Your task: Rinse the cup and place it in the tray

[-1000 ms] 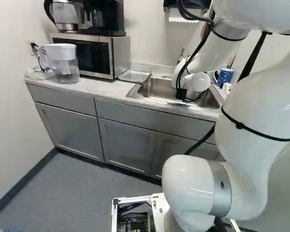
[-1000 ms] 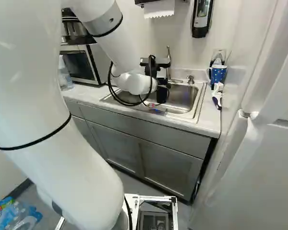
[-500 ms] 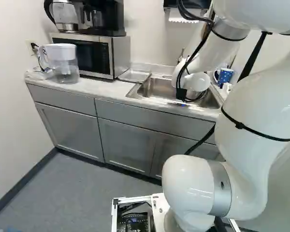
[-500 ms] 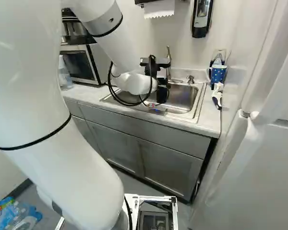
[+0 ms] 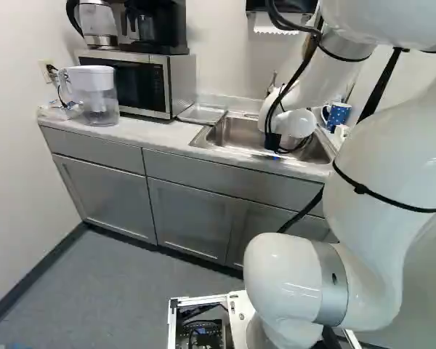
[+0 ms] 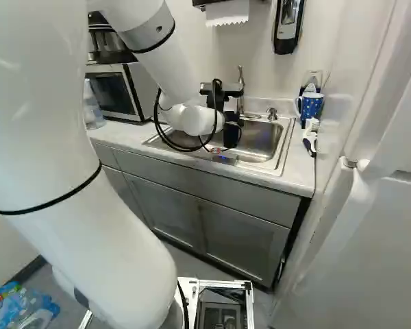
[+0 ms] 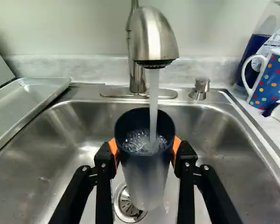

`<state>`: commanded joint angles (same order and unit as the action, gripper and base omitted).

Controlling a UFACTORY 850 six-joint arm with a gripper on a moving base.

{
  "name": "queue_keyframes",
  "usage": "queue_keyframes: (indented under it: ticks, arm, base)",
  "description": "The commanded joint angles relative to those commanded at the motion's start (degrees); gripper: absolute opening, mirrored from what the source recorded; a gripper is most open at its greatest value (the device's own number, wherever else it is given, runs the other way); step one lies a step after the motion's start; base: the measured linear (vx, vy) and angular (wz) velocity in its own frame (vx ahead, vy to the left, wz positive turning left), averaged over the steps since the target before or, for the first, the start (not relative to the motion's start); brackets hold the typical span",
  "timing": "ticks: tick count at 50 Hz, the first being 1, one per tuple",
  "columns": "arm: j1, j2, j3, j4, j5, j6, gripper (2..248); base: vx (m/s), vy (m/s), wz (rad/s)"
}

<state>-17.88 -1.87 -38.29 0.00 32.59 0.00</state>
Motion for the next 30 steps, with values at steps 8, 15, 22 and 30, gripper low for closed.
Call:
queue_keyframes:
  ticks: [8, 15, 22, 30]
  arm:
    - [0.0, 0.0, 0.0, 0.0, 0.0, 0.0, 125]
    - [0.0, 0.0, 0.0, 0.0, 0.0, 0.0, 125]
    - [0.0, 0.0, 0.0, 0.0, 0.0, 0.0, 125]
    - [0.0, 0.0, 0.0, 0.0, 0.0, 0.0, 125]
  base:
    - [0.0, 0.0, 0.0]
    - [0.0, 0.0, 0.0]
    - [0.0, 0.0, 0.0]
    - [0.0, 0.0, 0.0]
